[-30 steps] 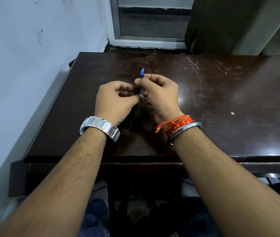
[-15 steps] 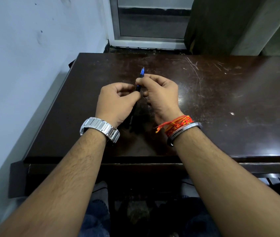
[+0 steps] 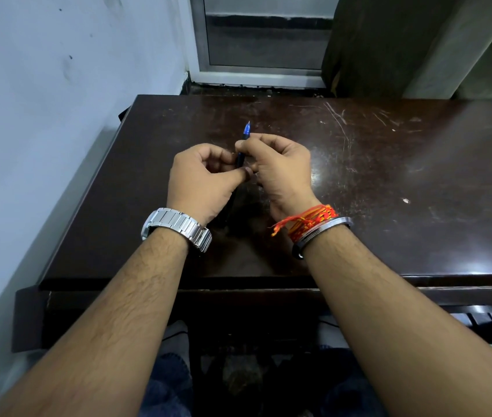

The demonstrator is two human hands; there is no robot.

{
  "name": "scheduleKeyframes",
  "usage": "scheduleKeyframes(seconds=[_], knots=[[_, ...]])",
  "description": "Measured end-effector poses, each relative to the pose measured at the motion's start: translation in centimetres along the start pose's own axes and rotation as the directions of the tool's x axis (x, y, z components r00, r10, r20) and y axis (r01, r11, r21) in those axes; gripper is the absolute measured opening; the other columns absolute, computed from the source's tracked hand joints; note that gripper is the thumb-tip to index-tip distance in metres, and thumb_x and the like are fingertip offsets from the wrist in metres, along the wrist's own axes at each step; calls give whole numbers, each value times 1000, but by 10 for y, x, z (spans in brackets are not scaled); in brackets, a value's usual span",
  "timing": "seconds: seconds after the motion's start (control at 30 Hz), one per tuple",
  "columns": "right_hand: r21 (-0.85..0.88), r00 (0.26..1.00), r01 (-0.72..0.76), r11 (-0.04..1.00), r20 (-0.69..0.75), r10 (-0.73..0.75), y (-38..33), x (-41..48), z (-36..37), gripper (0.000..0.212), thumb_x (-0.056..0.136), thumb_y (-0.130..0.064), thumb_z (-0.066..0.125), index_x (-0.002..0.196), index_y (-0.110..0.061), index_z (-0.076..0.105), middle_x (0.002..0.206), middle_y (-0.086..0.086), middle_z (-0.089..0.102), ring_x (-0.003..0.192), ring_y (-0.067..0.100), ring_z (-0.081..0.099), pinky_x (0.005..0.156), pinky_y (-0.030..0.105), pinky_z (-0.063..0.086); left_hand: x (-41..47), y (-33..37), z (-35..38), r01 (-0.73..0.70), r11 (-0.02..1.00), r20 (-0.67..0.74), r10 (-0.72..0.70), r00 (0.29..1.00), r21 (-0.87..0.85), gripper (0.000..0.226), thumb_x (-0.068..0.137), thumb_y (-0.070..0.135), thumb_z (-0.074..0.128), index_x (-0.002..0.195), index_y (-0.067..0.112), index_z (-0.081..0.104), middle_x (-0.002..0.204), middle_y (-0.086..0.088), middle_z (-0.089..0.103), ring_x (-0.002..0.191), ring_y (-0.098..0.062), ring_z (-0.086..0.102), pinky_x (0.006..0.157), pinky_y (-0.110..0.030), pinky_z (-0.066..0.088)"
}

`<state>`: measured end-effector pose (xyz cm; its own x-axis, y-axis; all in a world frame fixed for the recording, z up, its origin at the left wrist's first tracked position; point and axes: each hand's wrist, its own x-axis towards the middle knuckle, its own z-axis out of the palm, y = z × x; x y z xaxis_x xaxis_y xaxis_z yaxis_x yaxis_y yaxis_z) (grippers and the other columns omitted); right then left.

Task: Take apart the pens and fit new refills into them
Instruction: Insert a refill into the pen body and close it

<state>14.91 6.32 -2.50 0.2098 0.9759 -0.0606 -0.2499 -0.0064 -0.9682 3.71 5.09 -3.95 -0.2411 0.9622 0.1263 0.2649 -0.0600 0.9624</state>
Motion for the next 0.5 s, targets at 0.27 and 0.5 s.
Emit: scheduleKeyframes(seconds=[0.27, 0.5], knots=[[-1, 1000, 3, 1000, 0, -3, 1, 0, -2, 12, 76, 1, 76, 72, -10, 73, 52, -7, 62, 43, 1, 52, 45, 16, 43, 0, 0, 2, 16, 1000, 23, -17, 1000, 19, 11, 68, 24, 84, 74, 28, 76, 71, 7, 77, 68, -6, 71, 66, -27, 56], [2, 1000, 11, 1000, -6, -11, 0, 0, -2, 14, 75, 0, 77, 70, -11, 73, 55, -5, 63, 49, 4, 54, 51, 20, 47, 1, -1, 4, 35, 999, 45, -35, 998, -4, 18, 64, 33, 81, 81, 28, 78, 75, 9, 77, 70, -5, 71, 67, -29, 57]])
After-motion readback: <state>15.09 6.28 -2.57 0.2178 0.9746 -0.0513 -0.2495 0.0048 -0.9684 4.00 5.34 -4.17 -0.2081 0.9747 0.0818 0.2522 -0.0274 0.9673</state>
